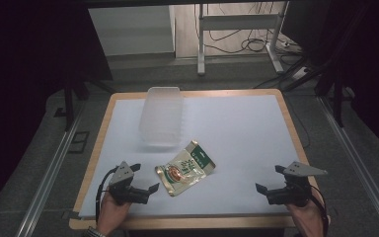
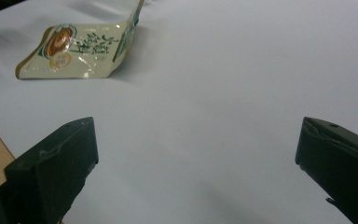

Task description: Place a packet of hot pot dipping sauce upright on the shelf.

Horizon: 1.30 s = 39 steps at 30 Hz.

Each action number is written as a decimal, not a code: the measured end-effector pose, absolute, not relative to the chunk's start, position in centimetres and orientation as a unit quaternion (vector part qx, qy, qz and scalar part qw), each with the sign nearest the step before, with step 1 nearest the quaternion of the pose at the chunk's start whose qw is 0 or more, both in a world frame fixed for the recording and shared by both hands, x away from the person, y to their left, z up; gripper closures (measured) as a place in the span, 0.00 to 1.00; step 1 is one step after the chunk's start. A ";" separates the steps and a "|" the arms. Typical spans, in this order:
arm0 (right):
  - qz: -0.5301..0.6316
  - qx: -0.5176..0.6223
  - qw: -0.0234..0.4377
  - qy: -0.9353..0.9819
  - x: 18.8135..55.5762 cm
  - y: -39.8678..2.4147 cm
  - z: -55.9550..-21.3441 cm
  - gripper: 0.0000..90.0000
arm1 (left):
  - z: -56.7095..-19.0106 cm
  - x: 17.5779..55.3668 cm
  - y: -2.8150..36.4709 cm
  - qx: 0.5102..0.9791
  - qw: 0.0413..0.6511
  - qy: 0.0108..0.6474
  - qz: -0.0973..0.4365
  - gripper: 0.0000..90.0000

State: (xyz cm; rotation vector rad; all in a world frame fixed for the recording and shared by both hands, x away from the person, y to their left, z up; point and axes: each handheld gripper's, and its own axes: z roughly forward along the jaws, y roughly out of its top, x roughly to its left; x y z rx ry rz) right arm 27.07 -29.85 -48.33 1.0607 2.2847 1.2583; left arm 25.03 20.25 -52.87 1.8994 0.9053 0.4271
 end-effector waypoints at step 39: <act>0.402 0.380 0.145 0.820 27.9 -28.8 -49.5 0.00 | -53.3 25.1 19.8 0.788 0.478 0.344 0.182 0.00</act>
